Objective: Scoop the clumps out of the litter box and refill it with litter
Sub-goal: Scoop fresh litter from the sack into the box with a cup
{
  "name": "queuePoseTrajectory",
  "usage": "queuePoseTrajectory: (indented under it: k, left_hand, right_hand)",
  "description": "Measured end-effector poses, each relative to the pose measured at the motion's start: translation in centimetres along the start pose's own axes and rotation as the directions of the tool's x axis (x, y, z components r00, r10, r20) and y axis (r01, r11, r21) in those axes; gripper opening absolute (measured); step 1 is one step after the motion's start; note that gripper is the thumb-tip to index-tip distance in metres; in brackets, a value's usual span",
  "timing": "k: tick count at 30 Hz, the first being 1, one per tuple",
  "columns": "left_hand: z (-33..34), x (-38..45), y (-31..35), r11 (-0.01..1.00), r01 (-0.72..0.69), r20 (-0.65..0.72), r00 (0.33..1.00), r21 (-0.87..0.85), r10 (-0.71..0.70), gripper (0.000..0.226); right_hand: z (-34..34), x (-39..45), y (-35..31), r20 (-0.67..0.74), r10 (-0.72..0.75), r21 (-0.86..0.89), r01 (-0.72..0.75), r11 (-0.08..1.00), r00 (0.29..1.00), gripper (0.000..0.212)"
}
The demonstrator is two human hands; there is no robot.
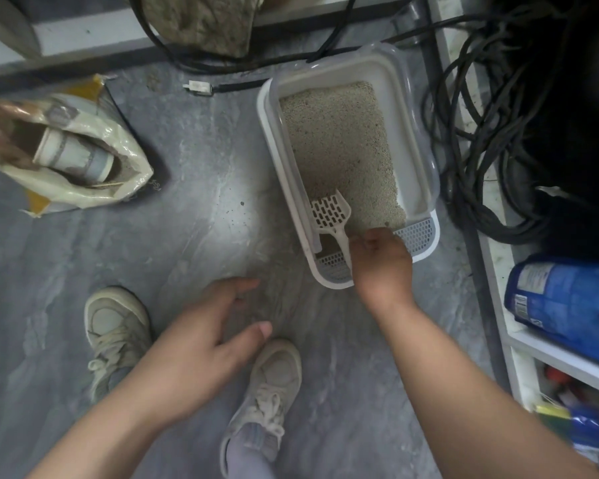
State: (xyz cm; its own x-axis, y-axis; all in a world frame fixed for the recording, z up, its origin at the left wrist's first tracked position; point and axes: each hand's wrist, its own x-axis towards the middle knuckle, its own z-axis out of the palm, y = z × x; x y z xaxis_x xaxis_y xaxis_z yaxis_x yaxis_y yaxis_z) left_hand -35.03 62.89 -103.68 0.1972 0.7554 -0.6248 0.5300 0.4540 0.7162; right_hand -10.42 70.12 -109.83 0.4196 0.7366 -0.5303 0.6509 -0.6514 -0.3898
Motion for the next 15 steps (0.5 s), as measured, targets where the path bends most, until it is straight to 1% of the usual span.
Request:
queuePoseTrajectory:
  k: [2,4,5,7,10,15]
  left_hand:
    - [-0.9,-0.7,1.2,0.999,-0.02,0.004,1.0,0.034,0.02,0.065]
    - [-1.9,-1.8,2.8,0.997,-0.024,0.003,1.0,0.073,0.024,0.058]
    - [-2.6,-2.6,3.7,0.995,-0.023,0.005,1.0,0.098,0.023,0.054]
    - [-3.9,-4.2,6.0,0.99,-0.039,0.001,0.999,0.139,0.039,0.055]
    - [-5.9,-6.7,9.8,0.983,-0.065,0.004,0.998,0.17,0.065,0.06]
    - [-8.9,-10.2,14.3,0.96,-0.091,0.025,0.996,0.265,0.087,0.052]
  right_hand:
    - [-1.9,-2.6,-1.9,0.025,-0.05,0.062,0.048,0.997,0.998,0.022]
    - [-3.9,-5.3,-3.7,0.08,-0.071,0.097,0.063,0.993,0.994,0.022]
    - [-5.0,-6.7,-4.6,0.105,-0.081,0.083,0.072,0.994,0.991,0.024]
    - [-7.2,-9.1,-6.4,0.146,-0.109,0.032,0.105,0.994,0.983,0.029]
    - [-10.4,-12.6,-8.4,0.195,-0.057,-0.004,0.059,0.998,0.979,0.038]
    - [-13.7,-18.1,-10.0,0.217,-0.02,-0.005,0.021,1.0,0.976,0.042]
